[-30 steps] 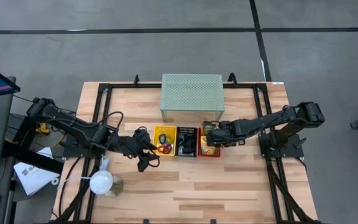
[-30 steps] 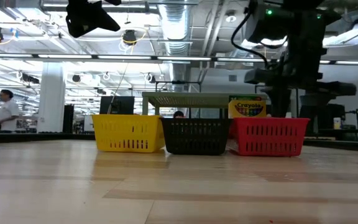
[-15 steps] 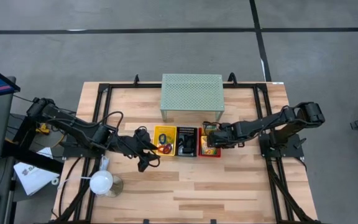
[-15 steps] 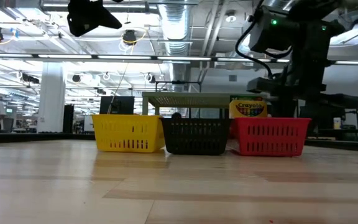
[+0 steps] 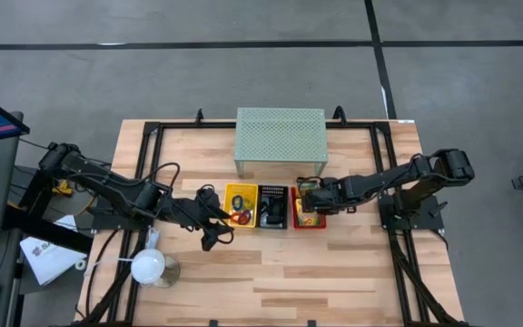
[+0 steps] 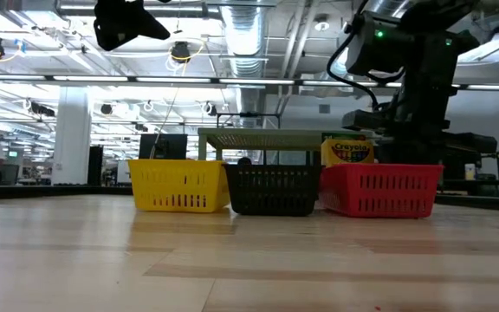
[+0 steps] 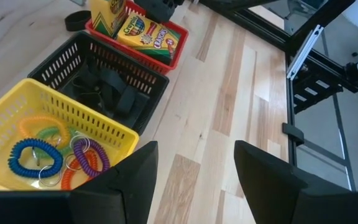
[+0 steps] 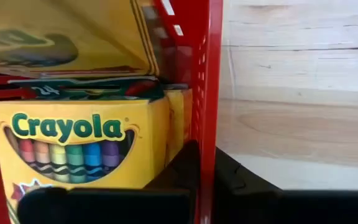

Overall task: Pick & Place Office Desk Supplies
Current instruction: Put the red bin on the shelf

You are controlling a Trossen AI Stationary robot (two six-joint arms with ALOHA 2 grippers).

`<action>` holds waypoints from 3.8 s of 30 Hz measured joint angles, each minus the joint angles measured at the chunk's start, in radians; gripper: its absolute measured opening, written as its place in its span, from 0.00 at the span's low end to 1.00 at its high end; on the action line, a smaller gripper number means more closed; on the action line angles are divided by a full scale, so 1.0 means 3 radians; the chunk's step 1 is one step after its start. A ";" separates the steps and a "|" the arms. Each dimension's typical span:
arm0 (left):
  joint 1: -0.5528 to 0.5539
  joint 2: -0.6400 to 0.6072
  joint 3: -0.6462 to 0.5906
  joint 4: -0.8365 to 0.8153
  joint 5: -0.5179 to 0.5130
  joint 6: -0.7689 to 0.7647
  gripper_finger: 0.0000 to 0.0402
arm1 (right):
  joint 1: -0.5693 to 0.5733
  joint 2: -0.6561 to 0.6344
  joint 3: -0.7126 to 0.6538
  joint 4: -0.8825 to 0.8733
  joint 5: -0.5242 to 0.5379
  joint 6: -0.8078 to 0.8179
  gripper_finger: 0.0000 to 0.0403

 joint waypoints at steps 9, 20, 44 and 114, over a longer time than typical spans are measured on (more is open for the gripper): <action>0.0000 0.0000 0.0000 0.0001 0.0006 -0.0001 0.52 | 0.0219 -0.0139 -0.0004 -0.0072 0.0217 0.0228 0.01; 0.0000 0.0000 0.0000 0.0000 -0.0009 -0.0001 0.52 | 0.0798 -0.0602 -0.0005 -0.0322 0.0538 0.0895 0.00; 0.0074 0.0000 0.0000 0.0001 -0.0005 0.0043 0.52 | -0.0855 -0.1053 0.1205 -0.1254 0.0243 -0.0928 0.00; 0.0074 0.0000 0.0000 0.0027 -0.0102 -0.0153 0.52 | -0.3002 0.0423 0.2337 -0.1324 -0.0878 -0.2758 0.00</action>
